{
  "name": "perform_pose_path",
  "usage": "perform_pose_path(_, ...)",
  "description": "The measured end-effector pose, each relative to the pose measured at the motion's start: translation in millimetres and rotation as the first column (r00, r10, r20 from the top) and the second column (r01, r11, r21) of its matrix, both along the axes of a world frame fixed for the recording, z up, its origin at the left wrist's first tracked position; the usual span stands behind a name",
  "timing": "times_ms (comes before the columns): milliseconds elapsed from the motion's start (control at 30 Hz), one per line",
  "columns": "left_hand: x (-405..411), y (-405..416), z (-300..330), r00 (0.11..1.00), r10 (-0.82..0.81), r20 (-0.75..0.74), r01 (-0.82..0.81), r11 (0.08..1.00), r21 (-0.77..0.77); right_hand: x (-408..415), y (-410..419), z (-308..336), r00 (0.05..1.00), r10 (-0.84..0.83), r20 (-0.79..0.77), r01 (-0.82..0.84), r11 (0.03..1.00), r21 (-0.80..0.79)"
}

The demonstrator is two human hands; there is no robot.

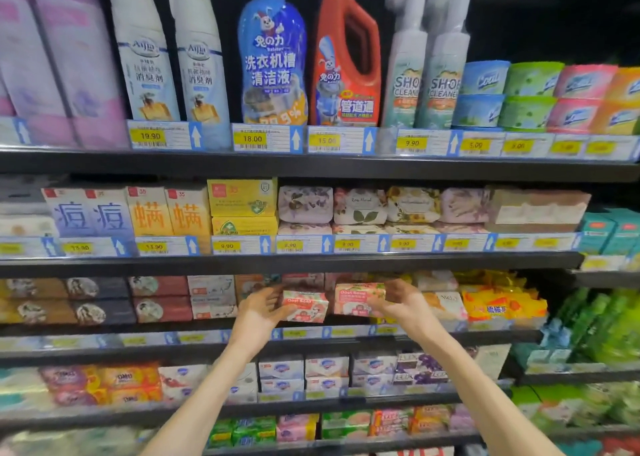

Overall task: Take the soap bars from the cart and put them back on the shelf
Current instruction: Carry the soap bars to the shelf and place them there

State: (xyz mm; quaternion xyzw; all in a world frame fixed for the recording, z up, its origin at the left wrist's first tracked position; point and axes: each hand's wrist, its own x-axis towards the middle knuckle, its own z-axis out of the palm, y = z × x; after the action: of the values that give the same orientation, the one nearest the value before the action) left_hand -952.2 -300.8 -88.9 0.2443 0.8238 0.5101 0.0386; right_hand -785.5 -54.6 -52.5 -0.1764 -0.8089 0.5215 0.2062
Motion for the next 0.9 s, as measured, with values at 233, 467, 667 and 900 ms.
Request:
perform_pose_path(233, 5, 11, -10, 0.995, 0.094, -0.041, -0.097, 0.991, -0.088, -4, 3, -7, 1.000, 0.014, 0.010, -0.015, 0.999, 0.042)
perform_pose_path(467, -3, 13, -19, 0.978, 0.154, -0.139, -0.182, 0.958, -0.219, -12, 4, -10, 0.998, 0.030, 0.049, -0.036, 0.992, 0.119)
perform_pose_path(667, -1, 15, -23, 0.957, 0.167, -0.237, -0.224, 0.945, -0.237, -23, -3, -11, 0.997, 0.011, 0.079, -0.025, 0.984, 0.179)
perform_pose_path(900, -2, 15, -26, 0.950, 0.170, -0.261, -0.235, 0.940, -0.245, -27, 0, -21, 0.994, -0.011, 0.108, -0.025, 0.947, 0.321)
